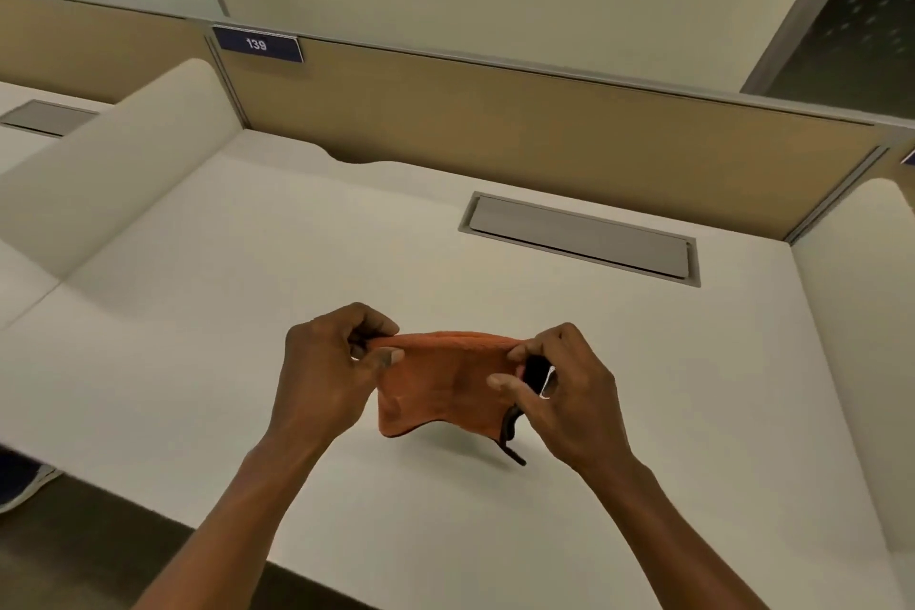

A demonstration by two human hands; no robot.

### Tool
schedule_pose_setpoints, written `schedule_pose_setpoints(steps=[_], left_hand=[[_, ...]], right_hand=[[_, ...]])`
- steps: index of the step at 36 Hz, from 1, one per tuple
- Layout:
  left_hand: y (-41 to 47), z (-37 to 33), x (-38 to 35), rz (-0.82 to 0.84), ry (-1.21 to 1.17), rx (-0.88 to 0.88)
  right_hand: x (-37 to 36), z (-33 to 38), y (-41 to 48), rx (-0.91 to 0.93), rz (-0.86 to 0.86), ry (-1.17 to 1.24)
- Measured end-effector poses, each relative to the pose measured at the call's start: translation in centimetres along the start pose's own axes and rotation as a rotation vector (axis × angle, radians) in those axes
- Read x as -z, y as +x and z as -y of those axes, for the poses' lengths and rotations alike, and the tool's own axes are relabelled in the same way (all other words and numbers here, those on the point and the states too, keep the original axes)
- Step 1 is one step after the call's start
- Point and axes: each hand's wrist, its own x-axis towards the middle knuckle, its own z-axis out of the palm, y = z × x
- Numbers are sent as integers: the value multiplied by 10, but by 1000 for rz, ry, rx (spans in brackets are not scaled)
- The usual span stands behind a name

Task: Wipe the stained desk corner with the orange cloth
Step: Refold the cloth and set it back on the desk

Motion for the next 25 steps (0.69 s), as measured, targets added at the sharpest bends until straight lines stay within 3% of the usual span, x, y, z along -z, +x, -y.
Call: schedule_pose_setpoints(steps=[10, 25], left_hand=[[149, 60, 32, 121, 125, -142], [302, 103, -43, 219, 383, -268]], right_hand=[[-84, 0, 113, -90, 66, -3], [-153, -55, 232, -246, 175, -287]])
